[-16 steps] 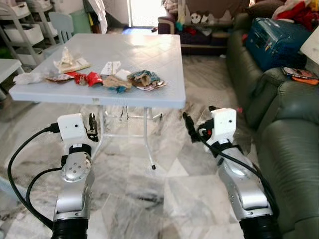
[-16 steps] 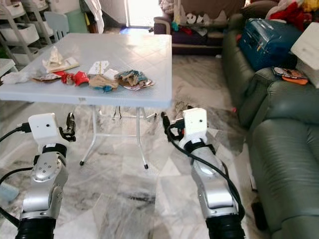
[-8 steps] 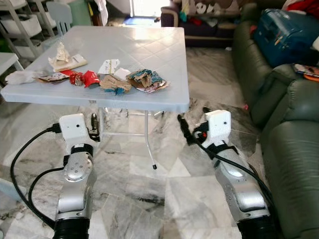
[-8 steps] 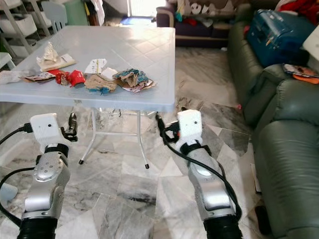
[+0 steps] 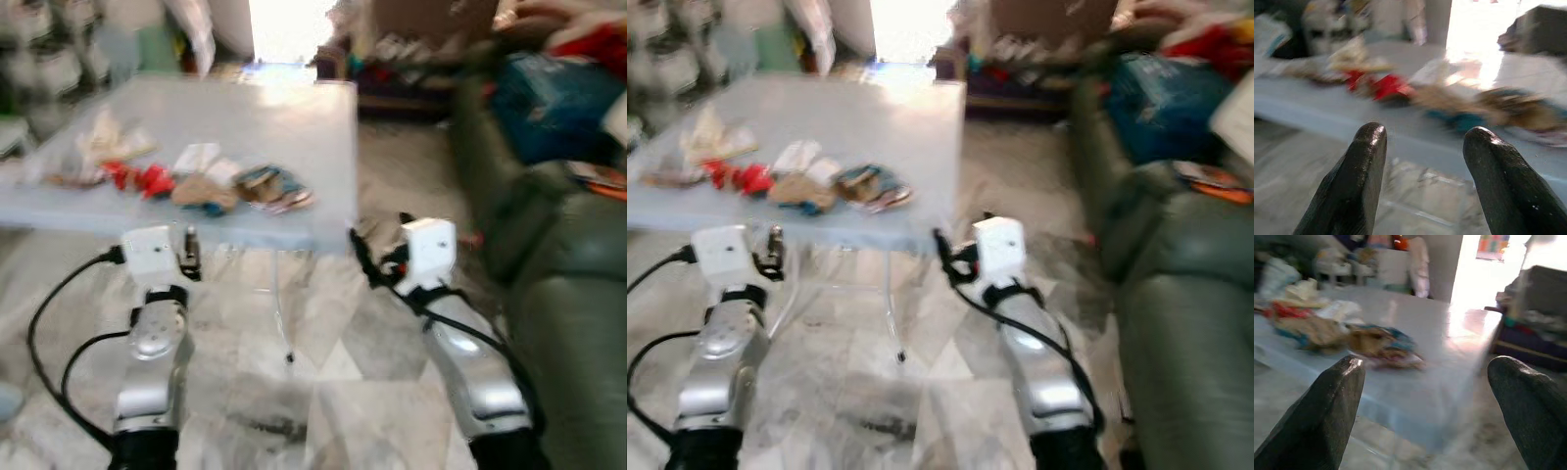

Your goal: Picking trash to rubbish bin

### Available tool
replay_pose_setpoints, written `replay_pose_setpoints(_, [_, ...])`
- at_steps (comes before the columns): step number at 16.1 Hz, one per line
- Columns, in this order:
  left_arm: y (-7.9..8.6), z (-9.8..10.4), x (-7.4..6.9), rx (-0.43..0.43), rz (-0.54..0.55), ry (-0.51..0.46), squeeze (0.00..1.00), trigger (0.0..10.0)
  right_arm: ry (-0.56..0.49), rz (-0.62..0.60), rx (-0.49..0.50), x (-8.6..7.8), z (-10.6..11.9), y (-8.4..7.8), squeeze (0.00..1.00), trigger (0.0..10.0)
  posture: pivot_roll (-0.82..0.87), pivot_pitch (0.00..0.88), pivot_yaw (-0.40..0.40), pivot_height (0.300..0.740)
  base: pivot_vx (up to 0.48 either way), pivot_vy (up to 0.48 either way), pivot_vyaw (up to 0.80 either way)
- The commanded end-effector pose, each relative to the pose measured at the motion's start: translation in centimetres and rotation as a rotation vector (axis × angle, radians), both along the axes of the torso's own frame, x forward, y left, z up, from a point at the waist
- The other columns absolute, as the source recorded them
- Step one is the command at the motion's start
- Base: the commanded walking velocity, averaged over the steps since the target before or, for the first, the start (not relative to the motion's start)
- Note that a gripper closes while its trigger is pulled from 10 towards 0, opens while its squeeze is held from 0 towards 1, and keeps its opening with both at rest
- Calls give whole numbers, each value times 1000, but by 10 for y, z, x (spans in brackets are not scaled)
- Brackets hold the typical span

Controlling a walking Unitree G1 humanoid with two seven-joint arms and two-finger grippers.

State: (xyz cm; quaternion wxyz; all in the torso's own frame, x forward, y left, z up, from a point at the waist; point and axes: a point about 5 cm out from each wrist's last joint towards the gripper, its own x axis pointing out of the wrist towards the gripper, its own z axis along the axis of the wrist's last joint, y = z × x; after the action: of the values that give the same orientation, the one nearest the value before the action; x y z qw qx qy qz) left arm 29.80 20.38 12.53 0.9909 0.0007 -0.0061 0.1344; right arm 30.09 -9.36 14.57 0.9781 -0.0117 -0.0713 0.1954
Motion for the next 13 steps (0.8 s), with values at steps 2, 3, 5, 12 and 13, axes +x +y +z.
replay_pose_setpoints(2, [-5,3,2,-3,-19,-6,0,10000,-8,-15,-12,-1,1,-8,0,10000,0,0,-25,740,405,0,800])
replay_pose_setpoints(3, [-6,3,2,-2,-21,-5,0,10000,-7,-14,-7,0,2,-7,0,10000,0,0,-27,740,405,0,438])
replay_pose_setpoints(5, [-7,3,3,-1,-27,-3,0,10000,-5,-17,-5,0,2,-8,0,10000,0,0,-26,740,405,0,0])
replay_pose_setpoints(12, [-7,1,2,-2,-25,6,0,10000,2,-10,-6,-1,0,-7,0,10000,3,0,-29,740,407,0,0])
replay_pose_setpoints(13, [-7,1,2,-3,-24,7,0,10000,3,-9,-5,-1,0,-6,0,10000,3,0,-29,740,409,0,0])
